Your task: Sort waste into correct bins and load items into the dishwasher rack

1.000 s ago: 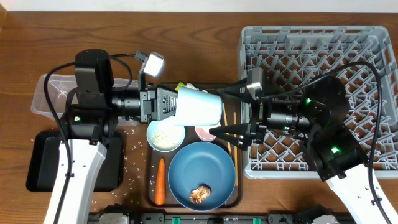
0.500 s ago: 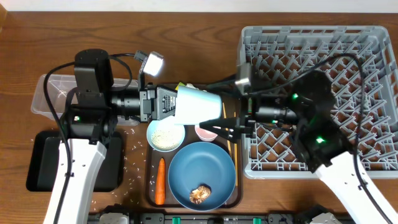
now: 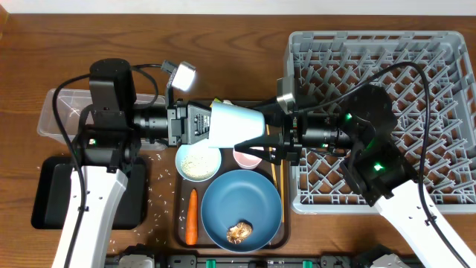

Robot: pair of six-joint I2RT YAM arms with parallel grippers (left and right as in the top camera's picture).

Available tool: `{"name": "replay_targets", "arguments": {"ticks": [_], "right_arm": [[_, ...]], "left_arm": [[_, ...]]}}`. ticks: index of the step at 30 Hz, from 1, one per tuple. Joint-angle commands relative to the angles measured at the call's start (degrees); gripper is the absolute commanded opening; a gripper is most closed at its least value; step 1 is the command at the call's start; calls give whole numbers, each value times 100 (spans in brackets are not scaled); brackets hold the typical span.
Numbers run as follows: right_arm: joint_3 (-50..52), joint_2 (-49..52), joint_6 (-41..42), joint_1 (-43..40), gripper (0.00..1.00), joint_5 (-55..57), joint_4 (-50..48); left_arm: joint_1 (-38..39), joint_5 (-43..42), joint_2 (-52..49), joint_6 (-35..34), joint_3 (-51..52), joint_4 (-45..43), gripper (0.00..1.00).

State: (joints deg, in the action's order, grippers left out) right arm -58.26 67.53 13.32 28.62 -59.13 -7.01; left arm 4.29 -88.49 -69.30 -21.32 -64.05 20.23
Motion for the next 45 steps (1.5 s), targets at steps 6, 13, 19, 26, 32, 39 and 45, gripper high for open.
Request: {"name": "replay_targets", "arguments": {"ticks": [6, 13, 19, 26, 32, 39, 45], "right_arm": [[-72, -146, -28, -168, 45, 597, 564], [-72, -728, -177, -1073, 42, 2039, 2398], [-72, -1379, -221, -2492, 41, 3971, 4299], [-72, -1521, -219, -4371, 42, 5471, 5528], [-72, -1209, 389, -5574, 42, 5914, 5563], [-72, -396, 927, -6371, 43, 6035, 5571], [-72, 374, 1266, -6638, 44, 6019, 5571]], "left_arm": [[-33, -149, 9, -42, -144, -28, 59], [-282, -153, 9, -44, -144, -90, 69], [-304, -153, 9, -44, -144, -90, 70], [-304, -151, 9, -42, -144, -96, 71], [-304, -151, 9, -42, -144, -109, 71], [-304, -151, 9, -42, -144, -109, 71], [-304, -151, 9, -42, -144, -109, 72]]}}
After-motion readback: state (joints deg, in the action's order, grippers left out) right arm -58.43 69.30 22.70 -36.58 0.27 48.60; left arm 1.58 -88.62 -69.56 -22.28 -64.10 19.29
